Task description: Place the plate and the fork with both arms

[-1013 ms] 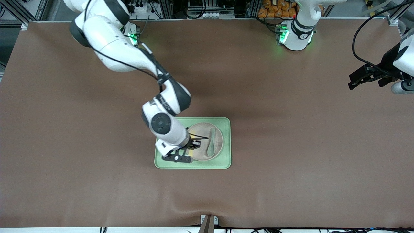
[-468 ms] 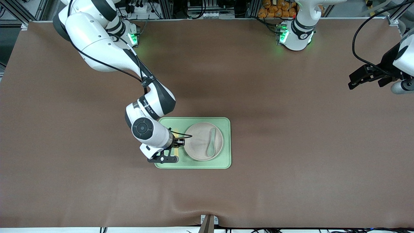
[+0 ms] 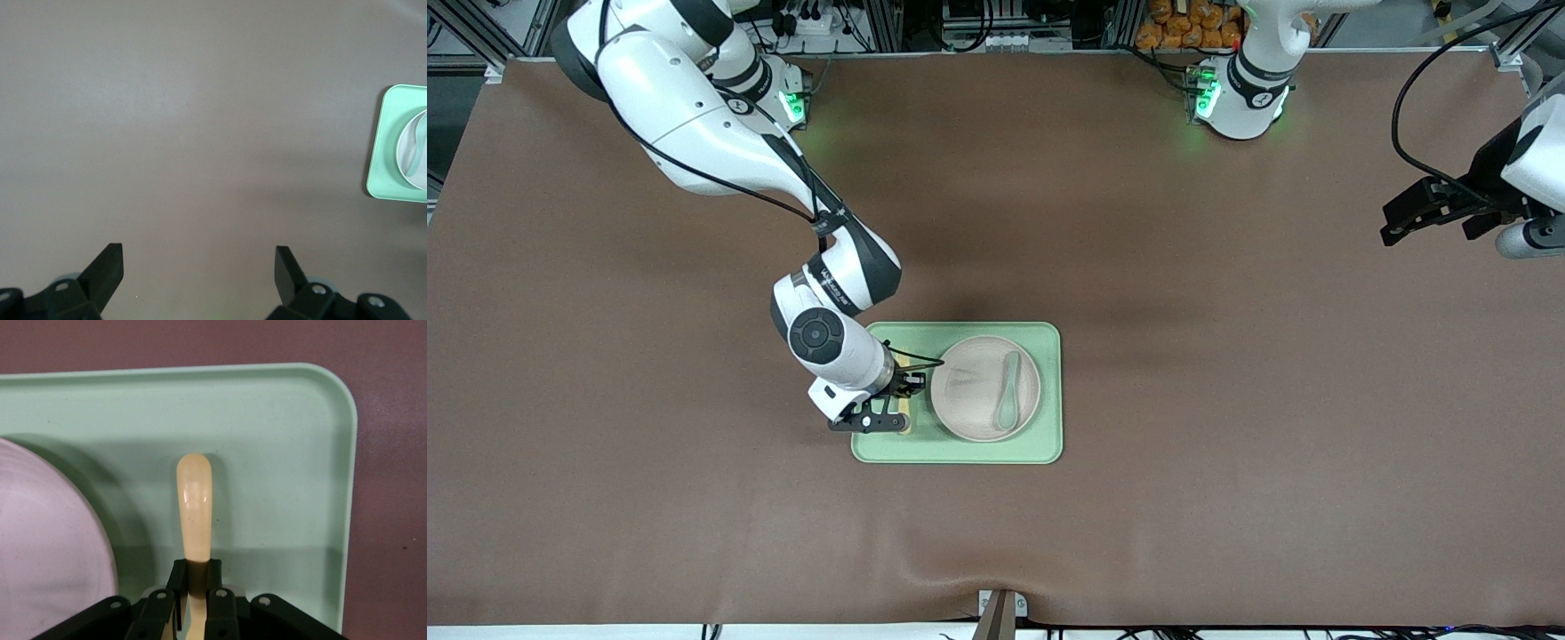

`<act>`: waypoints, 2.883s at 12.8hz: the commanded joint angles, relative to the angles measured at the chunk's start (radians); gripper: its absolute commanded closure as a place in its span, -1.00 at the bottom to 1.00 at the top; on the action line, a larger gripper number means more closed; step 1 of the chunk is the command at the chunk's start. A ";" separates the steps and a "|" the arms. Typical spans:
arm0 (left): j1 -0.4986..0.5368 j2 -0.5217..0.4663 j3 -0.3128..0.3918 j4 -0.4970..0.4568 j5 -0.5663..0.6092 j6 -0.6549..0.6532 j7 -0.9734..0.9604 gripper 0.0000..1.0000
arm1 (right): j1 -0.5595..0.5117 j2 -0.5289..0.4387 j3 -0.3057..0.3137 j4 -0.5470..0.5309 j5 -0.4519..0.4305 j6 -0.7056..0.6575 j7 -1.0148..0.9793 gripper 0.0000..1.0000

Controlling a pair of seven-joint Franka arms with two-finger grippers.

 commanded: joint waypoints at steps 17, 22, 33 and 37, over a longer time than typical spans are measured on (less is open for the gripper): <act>0.007 -0.045 -0.010 -0.008 0.005 -0.067 0.008 -1.00 | -0.160 -0.126 0.087 0.108 -0.021 -0.238 0.016 -1.00; 0.006 -0.041 -0.010 -0.005 0.006 -0.066 0.003 -1.00 | -0.310 -0.212 0.227 0.117 -0.018 -0.346 0.004 -1.00; 0.014 -0.044 -0.050 -0.007 0.011 -0.052 0.054 -1.00 | -0.298 -0.413 0.061 0.448 0.018 -0.927 -0.206 -1.00; 0.083 -0.061 -0.039 -0.011 0.005 -0.053 0.196 -1.00 | -0.258 -0.514 -0.191 0.441 0.128 -1.019 -0.494 -1.00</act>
